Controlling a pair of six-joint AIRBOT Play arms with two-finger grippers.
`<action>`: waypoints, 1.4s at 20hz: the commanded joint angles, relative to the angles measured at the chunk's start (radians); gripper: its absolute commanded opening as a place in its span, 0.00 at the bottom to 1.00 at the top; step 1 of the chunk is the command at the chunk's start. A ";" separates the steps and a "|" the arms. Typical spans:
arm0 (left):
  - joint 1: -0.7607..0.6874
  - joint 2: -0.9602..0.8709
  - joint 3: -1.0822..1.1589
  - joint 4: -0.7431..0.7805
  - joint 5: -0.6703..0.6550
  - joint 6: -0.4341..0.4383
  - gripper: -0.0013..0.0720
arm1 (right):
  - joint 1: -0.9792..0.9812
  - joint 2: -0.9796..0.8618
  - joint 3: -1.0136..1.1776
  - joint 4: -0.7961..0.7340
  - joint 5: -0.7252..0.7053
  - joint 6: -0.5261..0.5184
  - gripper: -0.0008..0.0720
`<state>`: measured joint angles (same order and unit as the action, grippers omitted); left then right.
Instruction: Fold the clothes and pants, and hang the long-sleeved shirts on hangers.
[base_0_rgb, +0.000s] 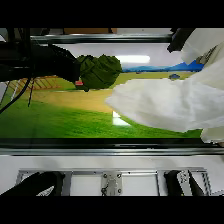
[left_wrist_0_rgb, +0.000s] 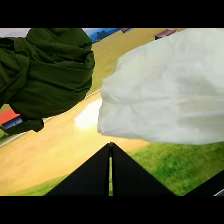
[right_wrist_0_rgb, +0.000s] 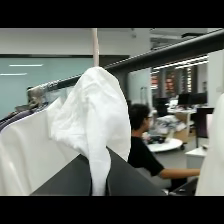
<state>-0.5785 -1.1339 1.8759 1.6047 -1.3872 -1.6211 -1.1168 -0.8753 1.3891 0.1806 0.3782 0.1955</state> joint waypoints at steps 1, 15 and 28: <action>0.001 -0.001 0.000 0.000 -0.001 0.001 0.04 | -0.009 -0.052 0.087 -0.043 -0.149 -0.008 0.03; 0.000 -0.001 0.000 -0.012 -0.002 -0.039 0.04 | -0.009 -0.214 0.131 -0.046 -0.247 -0.004 0.03; 0.000 0.000 0.000 -0.012 -0.001 -0.055 0.04 | -0.009 -0.248 0.126 -0.046 -0.089 -0.004 0.58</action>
<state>-0.5785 -1.1339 1.8759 1.5921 -1.3888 -1.6772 -1.1255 -1.1213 1.5150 0.1337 0.2417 0.1917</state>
